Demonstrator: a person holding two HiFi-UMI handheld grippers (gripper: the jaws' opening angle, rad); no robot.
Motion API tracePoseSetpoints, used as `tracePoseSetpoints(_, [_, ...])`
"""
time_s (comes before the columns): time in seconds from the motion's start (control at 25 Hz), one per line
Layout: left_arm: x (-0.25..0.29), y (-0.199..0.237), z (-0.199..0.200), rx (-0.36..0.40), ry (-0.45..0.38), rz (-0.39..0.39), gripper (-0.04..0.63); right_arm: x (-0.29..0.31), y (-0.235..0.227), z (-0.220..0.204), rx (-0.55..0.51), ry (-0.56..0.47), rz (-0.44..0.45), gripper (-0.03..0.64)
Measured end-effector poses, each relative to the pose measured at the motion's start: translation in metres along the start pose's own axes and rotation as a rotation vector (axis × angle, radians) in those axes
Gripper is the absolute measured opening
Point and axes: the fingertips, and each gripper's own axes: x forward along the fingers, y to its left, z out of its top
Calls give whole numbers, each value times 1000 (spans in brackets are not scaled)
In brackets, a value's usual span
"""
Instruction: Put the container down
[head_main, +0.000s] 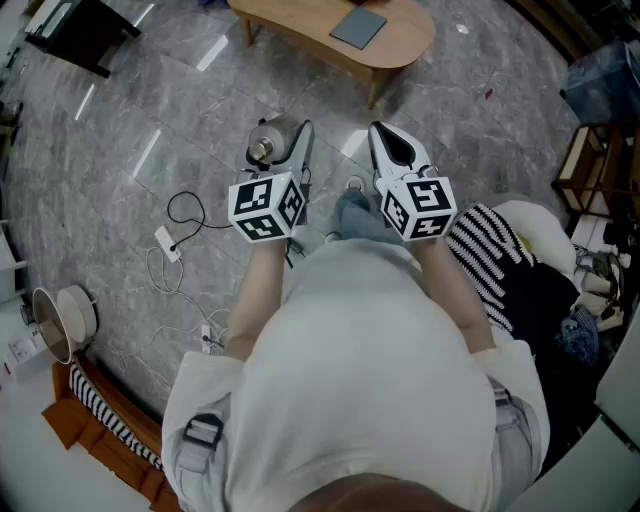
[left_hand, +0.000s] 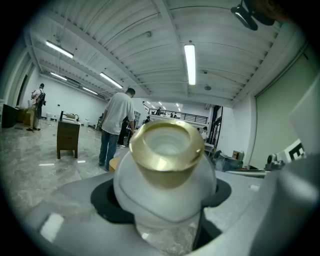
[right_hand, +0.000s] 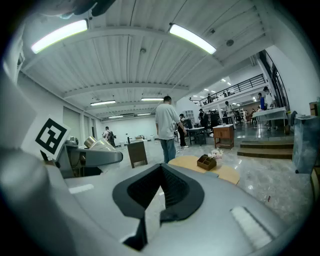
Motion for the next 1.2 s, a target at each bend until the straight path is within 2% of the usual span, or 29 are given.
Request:
tracePoseSetpoints(0.48, [-26, -11, -4, -14, -9, -15, 337, -19, 23, 4, -38, -8, 27, -3])
tracePoseSetpoints(0.68, [-29, -12, -2, -16, -10, -37, 337, -22, 30, 5, 23, -40, 41, 0])
tracePoseSetpoints(0.76, [-29, -11, -1, -16, -9, -44, 337, -20, 33, 1, 18, -31, 38, 0])
tracePoseSetpoints(1.0, [-17, 0, 1, -21, -8, -45, 337, -6, 30, -2, 23, -14, 51, 0])
tracePoseSetpoints(1.2, [9, 20, 7, -19, -11, -33, 337, 29, 24, 2, 20, -13, 67, 0])
